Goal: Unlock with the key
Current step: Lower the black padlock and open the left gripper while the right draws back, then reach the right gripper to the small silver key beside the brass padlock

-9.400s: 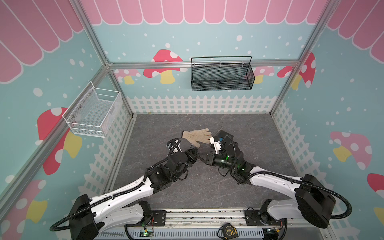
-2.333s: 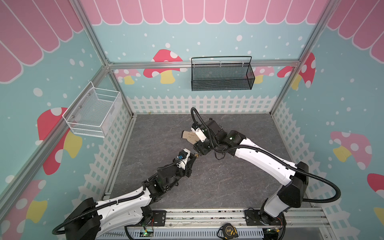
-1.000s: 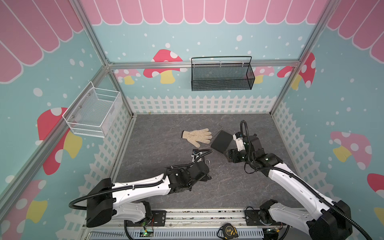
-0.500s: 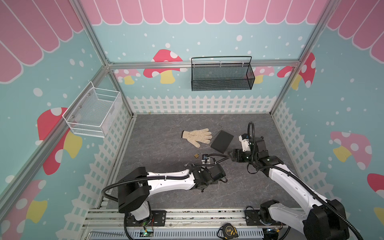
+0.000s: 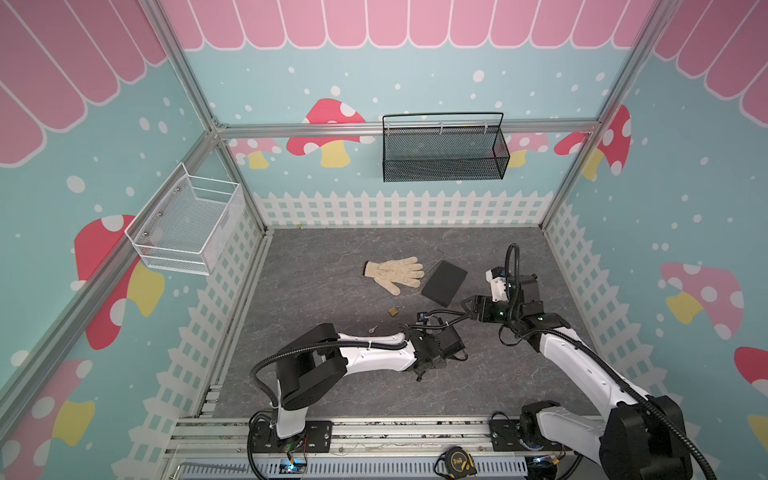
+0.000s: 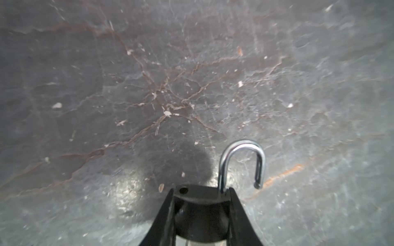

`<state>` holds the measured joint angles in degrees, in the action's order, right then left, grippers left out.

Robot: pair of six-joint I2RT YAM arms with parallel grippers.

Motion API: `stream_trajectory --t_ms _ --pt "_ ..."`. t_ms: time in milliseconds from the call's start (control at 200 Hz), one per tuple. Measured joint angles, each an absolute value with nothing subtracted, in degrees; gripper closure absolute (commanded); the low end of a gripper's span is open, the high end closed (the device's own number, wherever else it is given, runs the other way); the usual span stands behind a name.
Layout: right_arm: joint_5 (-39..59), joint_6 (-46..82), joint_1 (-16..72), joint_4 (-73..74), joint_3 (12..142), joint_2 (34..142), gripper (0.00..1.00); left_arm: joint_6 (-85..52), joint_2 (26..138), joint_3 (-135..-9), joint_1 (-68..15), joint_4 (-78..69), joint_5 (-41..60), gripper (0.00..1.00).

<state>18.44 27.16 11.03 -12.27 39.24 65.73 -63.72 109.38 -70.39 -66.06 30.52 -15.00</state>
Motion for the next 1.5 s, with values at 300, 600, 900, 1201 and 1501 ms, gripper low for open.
stream_trajectory --t_ms 300,600,900,1201,1501 --pt "19.3 27.2 10.8 -11.3 38.6 67.8 0.19 -63.7 111.4 -71.9 -65.2 30.6 -12.4 0.92" --pt "19.7 27.2 10.8 -10.7 38.6 69.3 0.2 -64.1 111.6 -72.1 -64.5 29.7 -11.3 0.71" --pt "19.4 26.1 10.8 -11.6 38.6 69.2 0.2 -64.6 111.5 -72.1 -64.2 28.7 -10.4 0.58" --pt "19.2 25.7 11.2 -13.7 39.2 67.9 0.2 -64.9 107.8 -68.8 -64.1 27.3 -10.3 0.51" --pt "15.6 26.3 22.1 -15.4 42.6 69.0 0.2 -62.8 84.3 -58.5 -61.2 27.6 -16.7 0.49"
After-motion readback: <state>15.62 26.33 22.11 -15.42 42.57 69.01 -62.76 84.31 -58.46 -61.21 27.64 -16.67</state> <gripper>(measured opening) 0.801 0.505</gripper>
